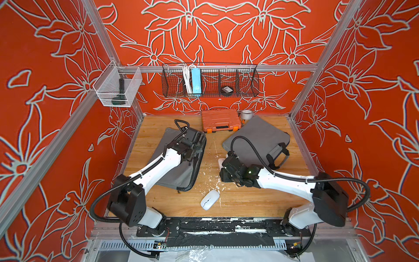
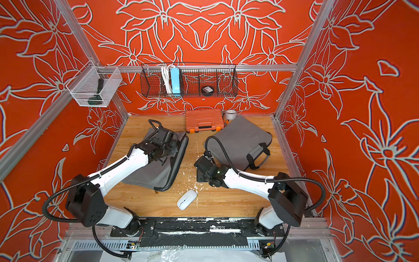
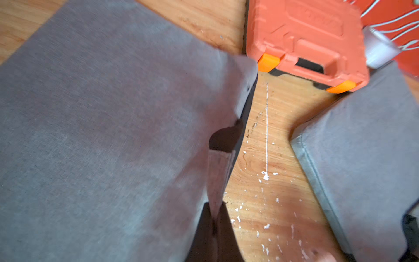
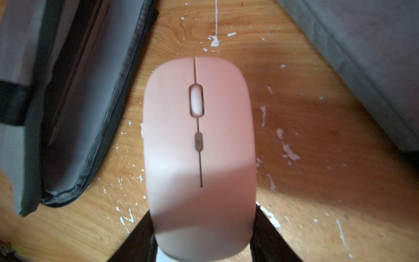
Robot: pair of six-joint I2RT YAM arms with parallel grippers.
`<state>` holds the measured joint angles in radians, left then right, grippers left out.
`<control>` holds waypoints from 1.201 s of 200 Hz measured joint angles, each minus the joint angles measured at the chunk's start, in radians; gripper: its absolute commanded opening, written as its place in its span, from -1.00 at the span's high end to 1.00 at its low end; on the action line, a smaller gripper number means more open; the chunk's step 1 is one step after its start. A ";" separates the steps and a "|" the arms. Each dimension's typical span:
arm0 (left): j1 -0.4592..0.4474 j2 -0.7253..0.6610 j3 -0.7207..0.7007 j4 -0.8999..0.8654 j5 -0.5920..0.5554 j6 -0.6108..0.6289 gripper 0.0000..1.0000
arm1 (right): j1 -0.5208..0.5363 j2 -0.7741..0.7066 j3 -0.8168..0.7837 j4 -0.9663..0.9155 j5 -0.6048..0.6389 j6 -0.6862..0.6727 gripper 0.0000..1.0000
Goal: Put the mouse into the laptop bag
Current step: Close the zippered laptop bag at the center of the board, then place the mouse in the zippered laptop bag.
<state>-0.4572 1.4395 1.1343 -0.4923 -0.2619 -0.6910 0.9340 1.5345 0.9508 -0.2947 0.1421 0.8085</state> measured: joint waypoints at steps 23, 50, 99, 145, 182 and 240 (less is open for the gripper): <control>0.000 -0.044 -0.029 -0.001 0.023 -0.006 1.00 | -0.016 0.117 0.111 0.013 -0.032 -0.047 0.38; 0.000 -0.108 -0.066 0.002 0.036 -0.006 1.00 | -0.037 0.254 0.258 0.016 -0.072 -0.080 0.42; 0.000 -0.147 -0.085 0.016 0.066 -0.009 1.00 | -0.063 0.440 0.504 -0.023 -0.127 -0.044 0.45; 0.000 -0.161 -0.117 0.053 0.102 -0.012 1.00 | -0.097 0.624 0.694 -0.047 -0.156 0.088 0.49; 0.000 -0.193 -0.153 0.090 0.163 -0.020 1.00 | -0.129 0.727 0.795 -0.060 -0.161 0.172 0.49; 0.000 -0.224 -0.168 0.124 0.213 -0.032 1.00 | -0.160 0.777 0.904 -0.043 -0.209 0.256 -0.20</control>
<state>-0.4568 1.2160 0.9665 -0.3683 -0.0486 -0.7235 0.7742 2.3116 1.8553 -0.3378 -0.0669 1.0641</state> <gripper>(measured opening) 0.052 0.579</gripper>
